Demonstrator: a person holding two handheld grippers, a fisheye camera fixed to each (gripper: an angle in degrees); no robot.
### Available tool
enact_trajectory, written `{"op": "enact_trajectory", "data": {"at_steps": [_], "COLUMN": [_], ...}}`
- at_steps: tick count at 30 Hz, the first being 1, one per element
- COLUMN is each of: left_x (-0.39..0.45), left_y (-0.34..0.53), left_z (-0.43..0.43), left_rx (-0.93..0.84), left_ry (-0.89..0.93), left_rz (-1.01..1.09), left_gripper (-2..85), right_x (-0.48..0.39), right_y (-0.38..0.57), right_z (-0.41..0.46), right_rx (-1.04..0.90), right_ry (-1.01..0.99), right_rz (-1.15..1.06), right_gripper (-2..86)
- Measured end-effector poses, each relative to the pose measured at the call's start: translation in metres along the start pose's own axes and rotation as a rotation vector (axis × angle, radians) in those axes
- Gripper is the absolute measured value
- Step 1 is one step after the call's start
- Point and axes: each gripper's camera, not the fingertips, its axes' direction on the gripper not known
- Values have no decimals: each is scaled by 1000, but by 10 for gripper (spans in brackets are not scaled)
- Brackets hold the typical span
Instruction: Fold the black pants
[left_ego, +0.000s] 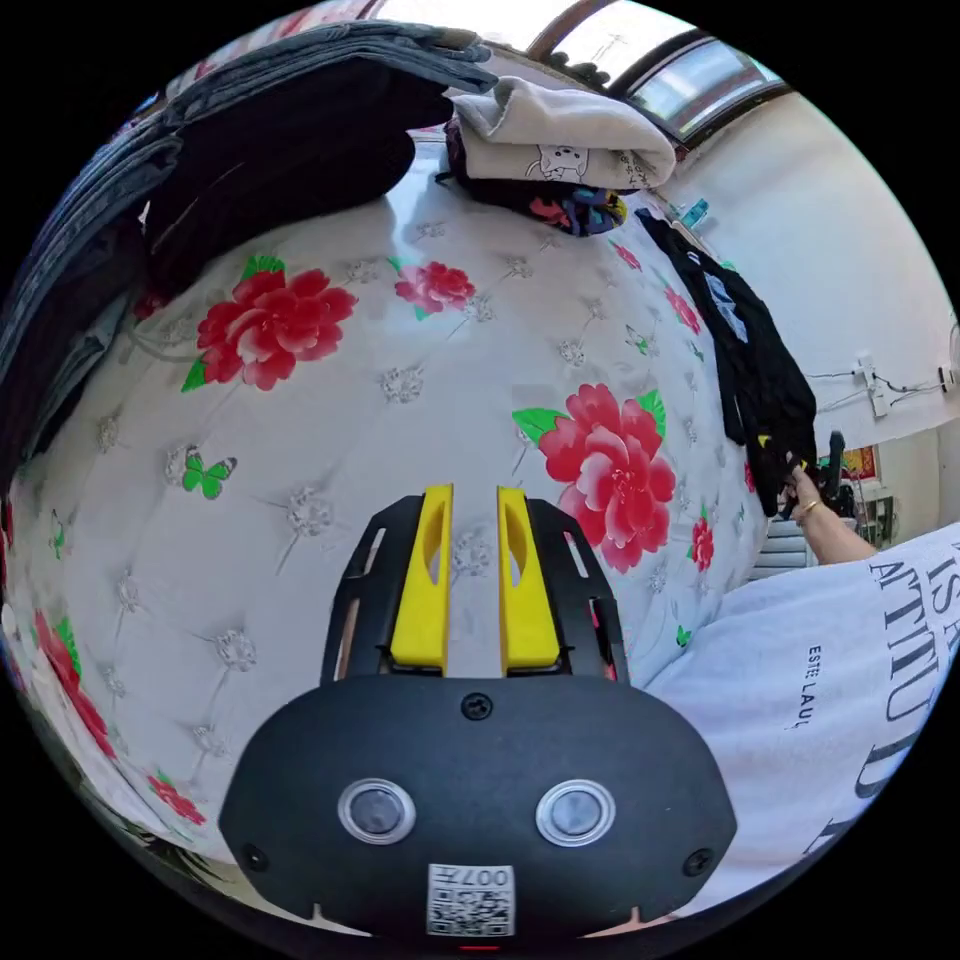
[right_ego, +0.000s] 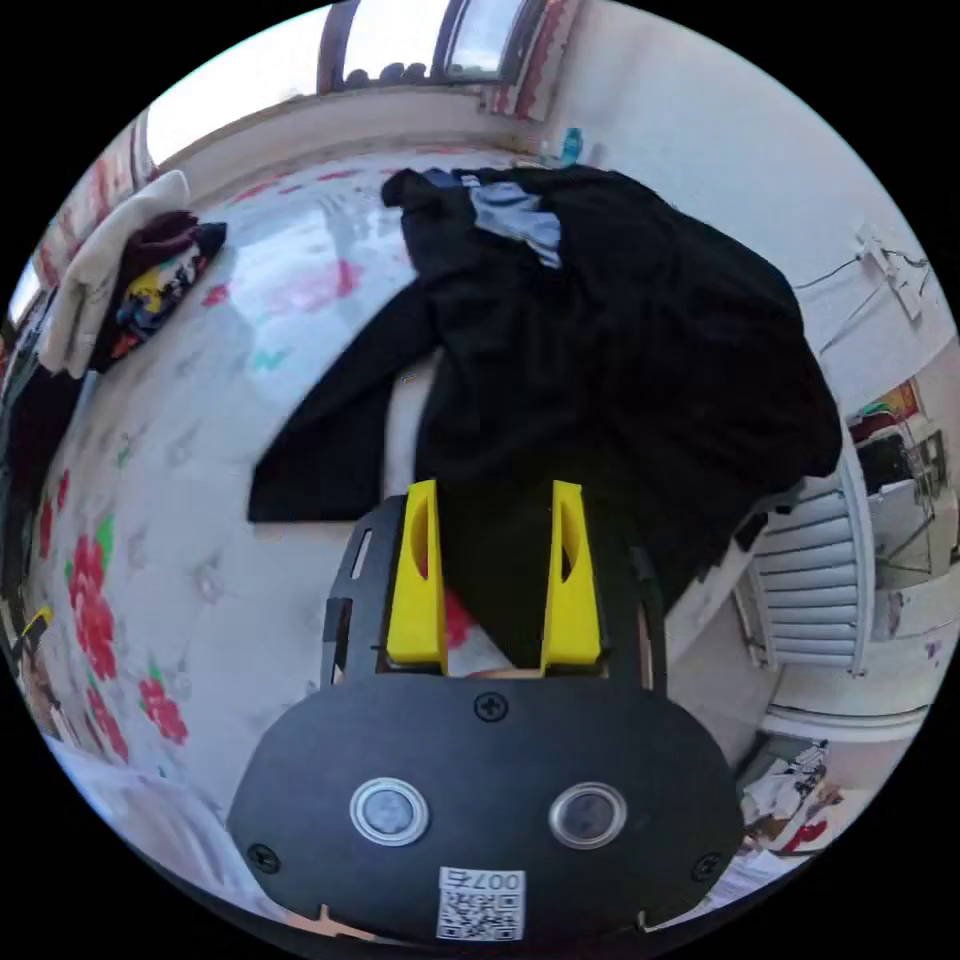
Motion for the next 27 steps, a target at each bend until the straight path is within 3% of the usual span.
{"op": "enact_trajectory", "data": {"at_steps": [1,3,8,13,15,19,22,27], "left_x": [3,18,57,92,100,99,89,63], "left_y": [-1,-6,-18,-2,14,41,63,99], "left_z": [3,9,8,2,-8,-20,-27,-46], "left_rx": [-11,-16,-10,-17,9,29,41,100], "left_ry": [10,23,85,94,92,105,122,147], "left_rz": [4,32,117,211,232,230,199,119], "left_gripper": [63,63,59,58,56,54,53,56], "right_x": [11,15,-11,-13,-14,-12,-53,-126], "right_y": [11,29,24,2,7,30,60,103], "right_z": [16,21,29,40,33,-5,-34,-55], "right_rx": [-81,-17,-86,-229,-218,-146,-104,-123], "right_ry": [-31,-124,-62,8,-53,-388,-350,-563], "right_rz": [-41,-91,-261,-242,-287,-316,-509,-707], "right_gripper": [137,133,102,59,49,30,18,8]}}
